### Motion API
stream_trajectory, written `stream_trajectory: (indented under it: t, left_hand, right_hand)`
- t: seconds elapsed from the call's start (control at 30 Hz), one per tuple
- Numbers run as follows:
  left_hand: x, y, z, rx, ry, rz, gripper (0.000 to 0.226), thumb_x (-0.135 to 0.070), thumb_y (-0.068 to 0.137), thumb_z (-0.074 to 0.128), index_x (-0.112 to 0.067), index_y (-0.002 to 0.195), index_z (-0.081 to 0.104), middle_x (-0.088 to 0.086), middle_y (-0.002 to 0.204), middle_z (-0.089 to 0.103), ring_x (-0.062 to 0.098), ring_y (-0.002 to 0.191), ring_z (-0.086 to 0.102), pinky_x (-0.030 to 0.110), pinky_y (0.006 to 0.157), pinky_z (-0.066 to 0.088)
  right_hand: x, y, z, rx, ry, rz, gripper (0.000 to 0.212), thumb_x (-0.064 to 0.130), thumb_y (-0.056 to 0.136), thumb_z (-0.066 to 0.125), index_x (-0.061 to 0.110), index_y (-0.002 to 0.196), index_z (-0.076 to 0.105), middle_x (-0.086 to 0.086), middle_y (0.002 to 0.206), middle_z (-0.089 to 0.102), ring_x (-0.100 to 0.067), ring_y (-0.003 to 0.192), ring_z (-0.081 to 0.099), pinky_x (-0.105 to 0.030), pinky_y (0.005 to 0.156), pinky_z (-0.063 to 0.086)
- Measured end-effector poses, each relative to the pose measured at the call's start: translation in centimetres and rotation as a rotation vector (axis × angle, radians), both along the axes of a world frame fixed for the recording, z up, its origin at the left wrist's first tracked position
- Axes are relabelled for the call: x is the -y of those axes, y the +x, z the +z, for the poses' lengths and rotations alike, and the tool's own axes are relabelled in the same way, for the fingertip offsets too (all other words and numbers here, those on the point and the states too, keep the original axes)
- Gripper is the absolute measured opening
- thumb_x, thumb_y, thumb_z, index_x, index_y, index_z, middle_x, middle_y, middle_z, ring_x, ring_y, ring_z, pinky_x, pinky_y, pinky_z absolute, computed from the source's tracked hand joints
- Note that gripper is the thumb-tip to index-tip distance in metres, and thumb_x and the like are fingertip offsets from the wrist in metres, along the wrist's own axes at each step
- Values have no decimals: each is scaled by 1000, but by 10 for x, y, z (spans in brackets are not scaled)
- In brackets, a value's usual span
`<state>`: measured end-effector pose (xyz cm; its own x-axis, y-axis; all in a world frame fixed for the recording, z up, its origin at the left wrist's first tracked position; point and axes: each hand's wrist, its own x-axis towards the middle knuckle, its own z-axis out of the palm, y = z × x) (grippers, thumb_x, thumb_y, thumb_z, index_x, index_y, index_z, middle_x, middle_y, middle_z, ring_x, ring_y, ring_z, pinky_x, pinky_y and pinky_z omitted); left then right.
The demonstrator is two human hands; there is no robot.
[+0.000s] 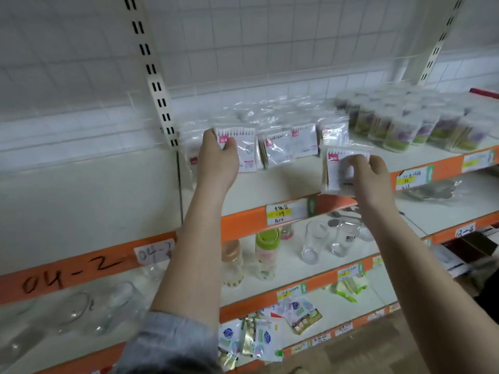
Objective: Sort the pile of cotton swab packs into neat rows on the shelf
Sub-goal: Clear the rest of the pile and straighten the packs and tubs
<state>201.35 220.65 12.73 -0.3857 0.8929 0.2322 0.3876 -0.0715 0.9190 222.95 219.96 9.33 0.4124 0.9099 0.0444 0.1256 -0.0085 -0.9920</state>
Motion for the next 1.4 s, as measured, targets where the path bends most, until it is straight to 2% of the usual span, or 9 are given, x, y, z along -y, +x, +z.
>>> stream_trajectory:
  t: [0.2,0.43,0.67,0.83,0.93,1.03,1.13,1.23,1.4]
  left_hand:
    - [-62,31,14,28,14,20,21,-22,97,40,-8,110,48,1,95,52,20,85,50,27,74,40]
    - [-91,53,14,-16,24,46,11,-20,97,42,-11,92,42,-7,74,44,6,64,42,18,57,34]
    - [-86,68,9,-43,-4,127,19,-23,98,40,-9,110,47,-4,90,48,13,76,45,19,59,36]
    - [-75,80,7,-50,-28,271,18,-22,99,39,-10,109,47,-3,89,46,0,63,35,-4,50,31]
    - [-70,86,8,-44,-32,324,12,-22,99,39,-12,102,44,-3,84,43,0,61,34,-1,48,31]
    - [-66,89,6,-65,-35,365,13,-21,98,40,-10,103,46,-4,80,43,2,62,37,11,54,35]
    - [-63,90,2,-80,-21,391,13,-16,96,41,-5,96,47,6,83,41,13,67,36,20,57,30]
    - [-59,92,-1,-80,-11,393,9,-13,94,42,-6,90,44,5,79,40,16,72,36,21,58,30]
    - [-54,92,-2,-95,-24,398,12,-14,95,42,-3,93,46,7,82,41,17,71,37,21,58,32]
  right_hand:
    - [-66,19,5,64,41,71,35,43,70,49,15,90,52,0,83,51,-26,86,56,-41,82,50]
    - [-113,31,4,212,215,148,14,23,95,50,12,98,41,9,69,38,10,52,44,-8,52,34]
    - [-141,38,15,254,239,386,23,21,86,65,16,101,49,-5,98,62,-23,84,61,-36,74,49]
    - [-156,48,26,366,181,660,32,17,85,68,20,111,50,-4,99,62,-23,82,63,-27,56,47]
    - [-162,45,29,443,182,765,24,8,89,60,23,107,54,-4,96,61,-22,78,63,-13,41,39]
    - [-164,43,27,416,131,829,21,3,91,54,21,103,52,-25,94,59,-14,60,58,-12,34,36]
    - [-169,42,15,474,218,785,20,6,90,58,19,105,55,-23,101,61,-28,75,60,-11,48,41]
    - [-171,42,8,609,350,675,27,8,84,65,11,111,62,-7,112,58,-14,84,52,-3,67,33]
    - [-169,44,7,664,390,618,31,8,78,71,10,109,67,-2,112,60,-11,96,51,1,74,28]
